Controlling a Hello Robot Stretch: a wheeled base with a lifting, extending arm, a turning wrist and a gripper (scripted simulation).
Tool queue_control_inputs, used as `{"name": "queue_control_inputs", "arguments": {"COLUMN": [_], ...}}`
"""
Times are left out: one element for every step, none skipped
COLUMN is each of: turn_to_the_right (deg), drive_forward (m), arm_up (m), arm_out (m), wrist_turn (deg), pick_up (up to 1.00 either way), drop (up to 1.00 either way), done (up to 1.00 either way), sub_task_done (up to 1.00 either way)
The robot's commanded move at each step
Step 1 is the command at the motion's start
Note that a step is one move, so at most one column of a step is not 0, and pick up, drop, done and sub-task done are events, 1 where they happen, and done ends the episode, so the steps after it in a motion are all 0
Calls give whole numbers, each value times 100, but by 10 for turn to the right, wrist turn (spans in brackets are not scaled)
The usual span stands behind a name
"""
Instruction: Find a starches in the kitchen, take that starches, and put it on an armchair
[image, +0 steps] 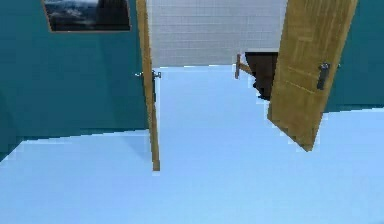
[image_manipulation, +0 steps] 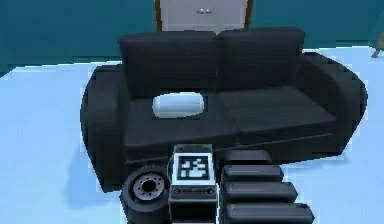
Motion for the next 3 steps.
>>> {"name": "queue_control_inputs", "arguments": {"turn_to_the_right": [0,0,450], "drive_forward": [100,100,0], "arm_up": [0,0,0], "arm_out": [0,0,0], "wrist_turn": [0,0,0], "pick_up": [0,0,0], "drop": [0,0,0], "done": [0,0,0], "sub_task_done": [0,0,0]}}
